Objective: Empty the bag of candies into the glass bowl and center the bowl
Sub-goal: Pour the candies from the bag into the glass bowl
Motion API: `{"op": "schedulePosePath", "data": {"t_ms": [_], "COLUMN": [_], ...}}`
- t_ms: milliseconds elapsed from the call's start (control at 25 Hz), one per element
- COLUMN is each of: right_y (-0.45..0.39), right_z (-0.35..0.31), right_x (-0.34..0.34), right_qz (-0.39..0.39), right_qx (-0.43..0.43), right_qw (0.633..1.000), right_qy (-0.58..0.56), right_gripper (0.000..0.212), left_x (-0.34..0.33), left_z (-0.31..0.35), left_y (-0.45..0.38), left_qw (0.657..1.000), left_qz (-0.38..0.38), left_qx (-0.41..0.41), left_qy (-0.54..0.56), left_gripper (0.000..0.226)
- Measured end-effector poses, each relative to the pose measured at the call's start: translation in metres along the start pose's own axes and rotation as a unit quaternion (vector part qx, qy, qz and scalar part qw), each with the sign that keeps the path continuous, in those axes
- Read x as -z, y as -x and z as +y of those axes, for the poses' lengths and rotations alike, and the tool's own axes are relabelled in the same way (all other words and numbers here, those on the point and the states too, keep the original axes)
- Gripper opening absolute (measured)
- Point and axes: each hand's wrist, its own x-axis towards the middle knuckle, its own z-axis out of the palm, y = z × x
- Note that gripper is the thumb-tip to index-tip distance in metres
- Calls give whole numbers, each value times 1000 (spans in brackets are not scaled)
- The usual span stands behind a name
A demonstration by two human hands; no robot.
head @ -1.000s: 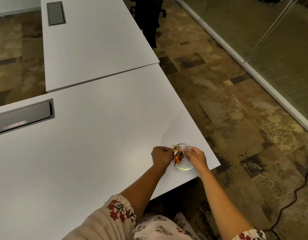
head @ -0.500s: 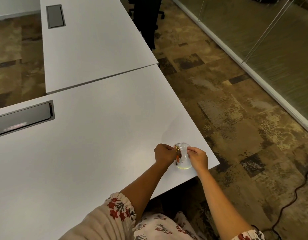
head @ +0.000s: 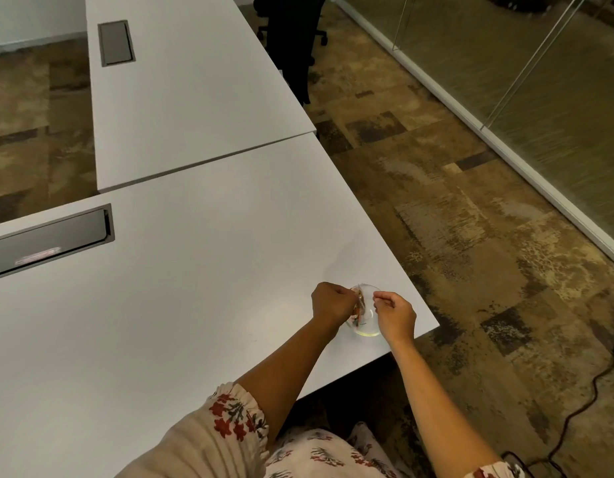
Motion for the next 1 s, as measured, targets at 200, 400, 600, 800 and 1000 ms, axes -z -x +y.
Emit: {"op": "schedulePosePath", "data": {"t_ms": [200,400,600,800,1000], "right_y": [3,5,6,8,9], "right_z": [3,5,5,2,-9], "right_x": [0,1,-1,-3,-6], "right_qz": [6,8,-5,-20,-56], "right_qx": [-4,-18,-36,-63,-113], "right_qw": [1000,1000,999,998,991], "right_qy": [-11,-19,-5,13,-32], "right_gripper": [17,16,17,17,40], "left_x": [0,0,0,9,35], "left_z": [3,8,16,20,12], "left_y": [-2,-1,0,0,-1], "left_qw": [1000,1000,998,996,982], "left_qz": [-8,-15,-32,-59,-107], "left_qx": [-9,6,-8,-6,26], "left_qy": [3,17,44,71,151], "left_gripper": [14,17,16,15,7]}}
